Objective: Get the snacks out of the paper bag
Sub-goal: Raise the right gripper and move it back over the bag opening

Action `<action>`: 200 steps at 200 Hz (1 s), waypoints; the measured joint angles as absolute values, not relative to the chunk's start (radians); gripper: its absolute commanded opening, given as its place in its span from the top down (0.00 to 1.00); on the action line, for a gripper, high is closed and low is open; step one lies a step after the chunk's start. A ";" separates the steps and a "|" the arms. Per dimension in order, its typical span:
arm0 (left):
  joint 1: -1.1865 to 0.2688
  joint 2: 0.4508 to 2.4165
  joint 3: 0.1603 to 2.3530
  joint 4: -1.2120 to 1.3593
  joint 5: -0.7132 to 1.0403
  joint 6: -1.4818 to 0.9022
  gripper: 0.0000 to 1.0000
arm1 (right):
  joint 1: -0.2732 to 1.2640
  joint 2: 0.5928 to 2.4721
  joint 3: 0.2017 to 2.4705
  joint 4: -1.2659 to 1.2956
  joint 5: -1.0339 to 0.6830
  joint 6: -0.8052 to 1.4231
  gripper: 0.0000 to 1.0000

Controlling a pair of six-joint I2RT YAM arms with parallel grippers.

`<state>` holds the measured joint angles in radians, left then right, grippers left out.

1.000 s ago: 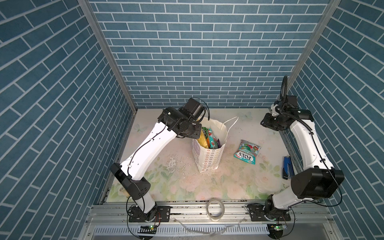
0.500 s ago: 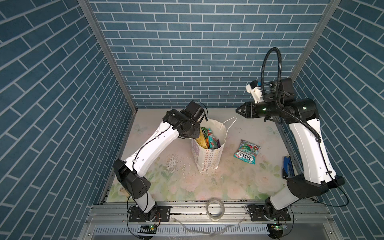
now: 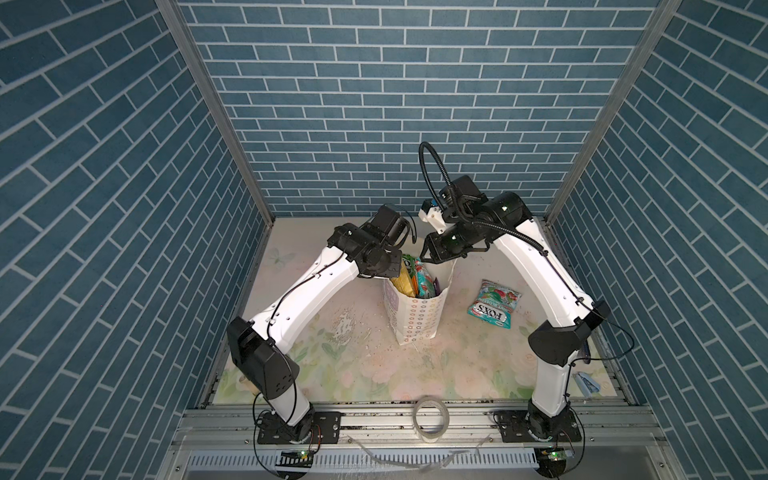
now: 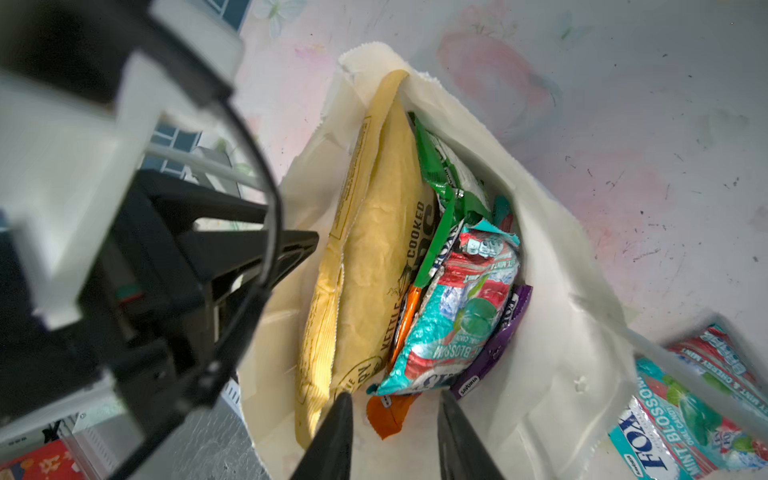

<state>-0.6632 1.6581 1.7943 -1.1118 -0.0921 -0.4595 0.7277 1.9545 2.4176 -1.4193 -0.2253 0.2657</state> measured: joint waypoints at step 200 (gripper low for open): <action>-0.613 1.541 1.631 -0.955 -0.010 -0.360 0.55 | 0.802 2.236 2.566 -1.432 -0.021 0.336 0.71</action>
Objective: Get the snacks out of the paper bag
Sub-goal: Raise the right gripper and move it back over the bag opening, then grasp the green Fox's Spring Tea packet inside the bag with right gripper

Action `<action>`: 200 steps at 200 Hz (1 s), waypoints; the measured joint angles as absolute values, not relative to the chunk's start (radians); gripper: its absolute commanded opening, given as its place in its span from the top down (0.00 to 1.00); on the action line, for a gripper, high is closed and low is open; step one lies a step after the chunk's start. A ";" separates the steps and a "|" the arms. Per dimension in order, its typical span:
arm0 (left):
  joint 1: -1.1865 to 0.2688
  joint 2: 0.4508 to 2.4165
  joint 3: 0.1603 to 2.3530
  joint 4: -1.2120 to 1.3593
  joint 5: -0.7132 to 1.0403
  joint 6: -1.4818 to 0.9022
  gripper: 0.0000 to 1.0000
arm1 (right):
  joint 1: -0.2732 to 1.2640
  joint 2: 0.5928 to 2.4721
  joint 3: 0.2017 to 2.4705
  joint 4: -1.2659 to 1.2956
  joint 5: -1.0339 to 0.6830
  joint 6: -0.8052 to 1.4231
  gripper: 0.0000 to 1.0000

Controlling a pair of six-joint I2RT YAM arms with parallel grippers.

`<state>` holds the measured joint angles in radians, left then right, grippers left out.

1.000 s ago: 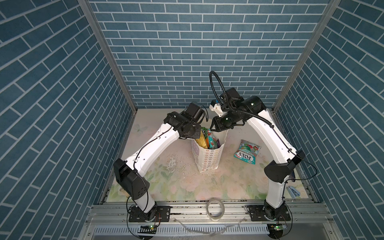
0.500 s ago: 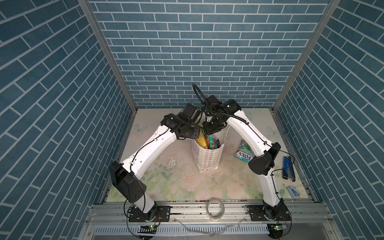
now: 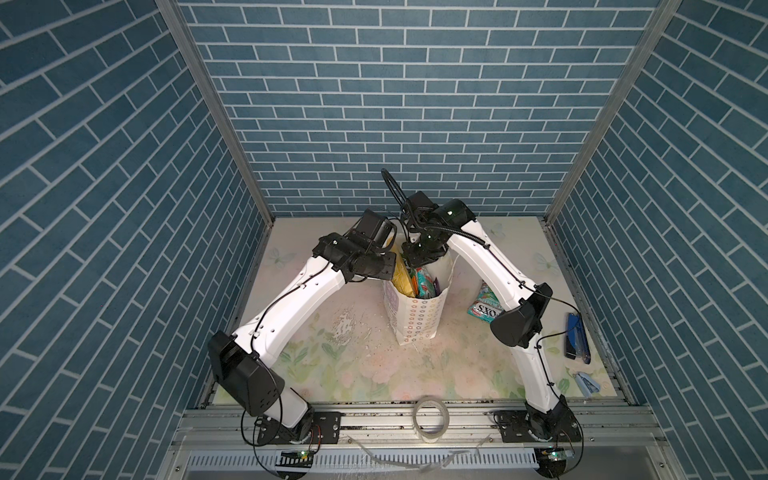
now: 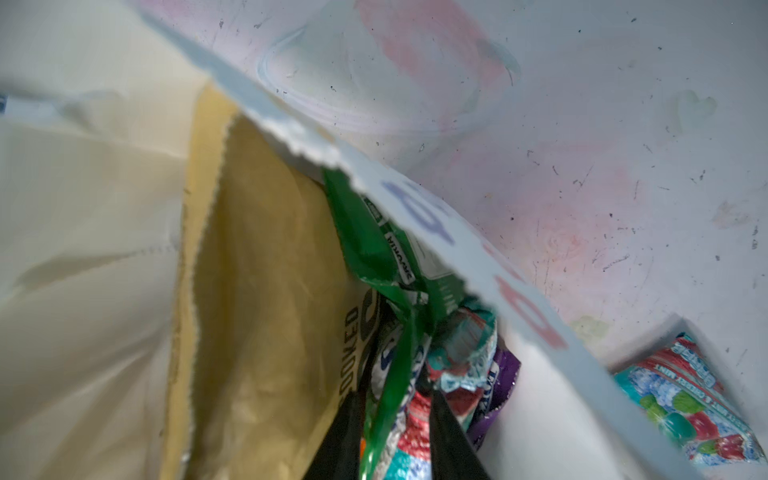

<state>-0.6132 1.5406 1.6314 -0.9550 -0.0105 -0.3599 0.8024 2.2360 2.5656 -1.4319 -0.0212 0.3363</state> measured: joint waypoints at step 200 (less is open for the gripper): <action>-0.560 1.537 1.626 -0.944 0.058 -0.298 0.55 | 0.820 2.241 2.597 -1.412 0.028 0.377 1.00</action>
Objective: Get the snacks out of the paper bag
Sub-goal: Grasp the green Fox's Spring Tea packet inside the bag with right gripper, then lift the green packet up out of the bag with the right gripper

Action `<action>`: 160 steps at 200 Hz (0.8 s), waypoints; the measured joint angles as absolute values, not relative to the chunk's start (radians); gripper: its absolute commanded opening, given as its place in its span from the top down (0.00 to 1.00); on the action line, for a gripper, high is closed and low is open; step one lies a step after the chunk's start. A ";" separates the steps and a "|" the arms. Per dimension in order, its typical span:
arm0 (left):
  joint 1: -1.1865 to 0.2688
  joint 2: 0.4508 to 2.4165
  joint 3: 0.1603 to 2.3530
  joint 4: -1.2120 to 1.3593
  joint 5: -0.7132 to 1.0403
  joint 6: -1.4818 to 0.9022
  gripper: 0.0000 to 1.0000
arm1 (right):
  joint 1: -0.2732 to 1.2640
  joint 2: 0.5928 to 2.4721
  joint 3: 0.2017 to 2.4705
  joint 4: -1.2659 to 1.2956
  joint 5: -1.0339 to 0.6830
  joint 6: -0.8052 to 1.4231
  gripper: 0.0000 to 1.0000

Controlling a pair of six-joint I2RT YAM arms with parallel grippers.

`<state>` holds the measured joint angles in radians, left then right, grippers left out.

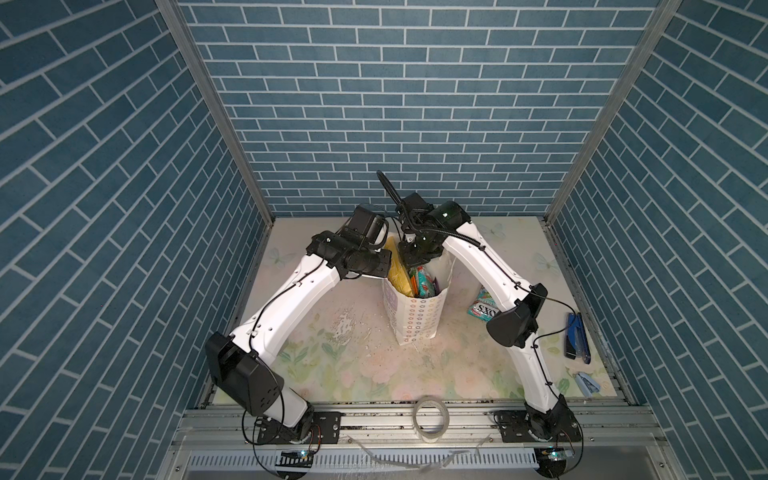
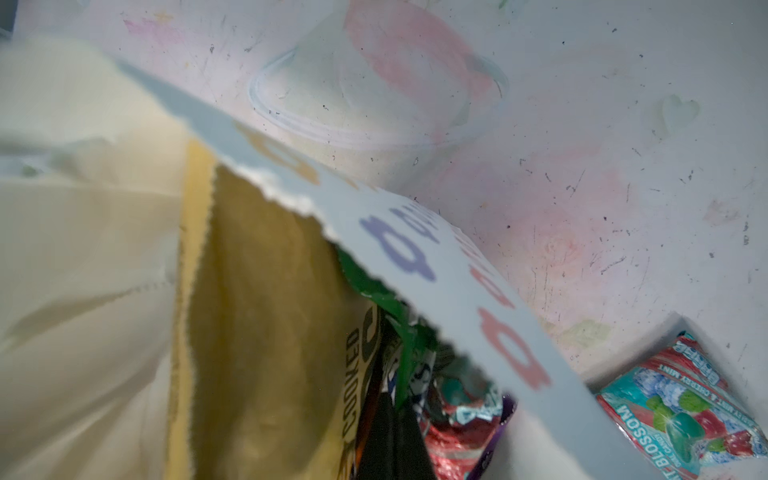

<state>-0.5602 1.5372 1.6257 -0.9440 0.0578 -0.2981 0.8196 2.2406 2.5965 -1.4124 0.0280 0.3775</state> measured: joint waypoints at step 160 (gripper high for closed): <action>-0.525 1.502 1.604 -0.935 0.060 -0.298 0.55 | 0.819 2.101 2.597 -1.372 -0.042 0.369 1.00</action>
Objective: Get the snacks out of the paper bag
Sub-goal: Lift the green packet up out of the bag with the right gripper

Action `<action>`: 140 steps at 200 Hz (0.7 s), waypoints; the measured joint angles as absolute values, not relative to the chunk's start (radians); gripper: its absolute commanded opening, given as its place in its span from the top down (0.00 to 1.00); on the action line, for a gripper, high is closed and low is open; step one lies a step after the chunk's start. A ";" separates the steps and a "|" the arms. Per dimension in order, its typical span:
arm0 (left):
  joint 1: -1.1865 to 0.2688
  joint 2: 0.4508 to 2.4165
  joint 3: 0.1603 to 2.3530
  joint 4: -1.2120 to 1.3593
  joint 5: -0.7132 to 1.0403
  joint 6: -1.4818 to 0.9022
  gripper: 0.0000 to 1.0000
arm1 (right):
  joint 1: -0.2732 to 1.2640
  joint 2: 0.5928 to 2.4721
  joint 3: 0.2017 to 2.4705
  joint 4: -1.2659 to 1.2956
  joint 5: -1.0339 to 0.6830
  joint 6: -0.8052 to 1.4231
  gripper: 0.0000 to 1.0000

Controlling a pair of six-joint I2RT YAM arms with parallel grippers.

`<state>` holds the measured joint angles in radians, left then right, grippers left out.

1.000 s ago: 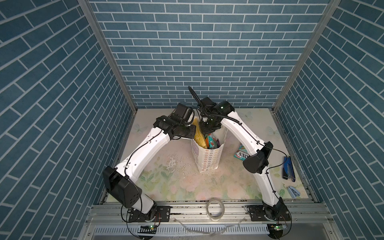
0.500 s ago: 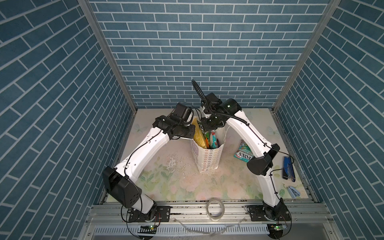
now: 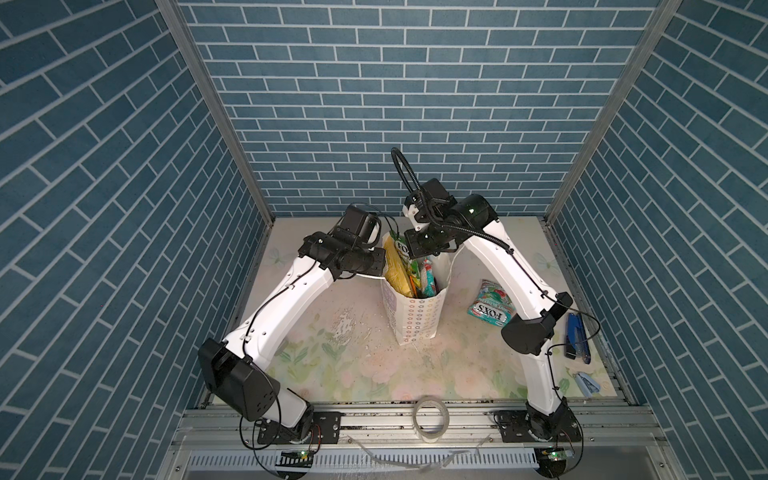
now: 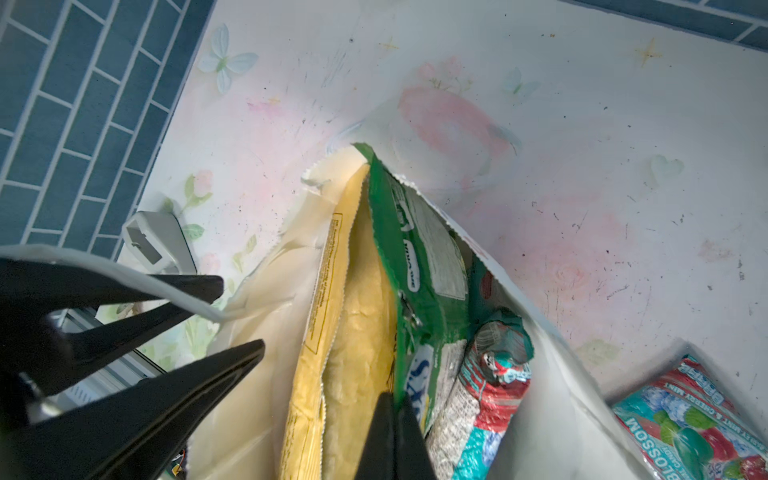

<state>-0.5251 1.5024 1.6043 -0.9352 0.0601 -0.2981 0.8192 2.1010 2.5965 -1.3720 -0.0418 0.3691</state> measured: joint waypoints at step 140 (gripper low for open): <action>-0.523 1.486 1.598 -0.920 0.069 -0.303 0.54 | 0.804 2.003 2.598 -1.338 -0.064 0.358 1.00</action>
<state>-0.5228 1.4864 1.5978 -0.9199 0.0689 -0.3027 0.8040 2.0029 2.5984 -1.3384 -0.0635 0.3580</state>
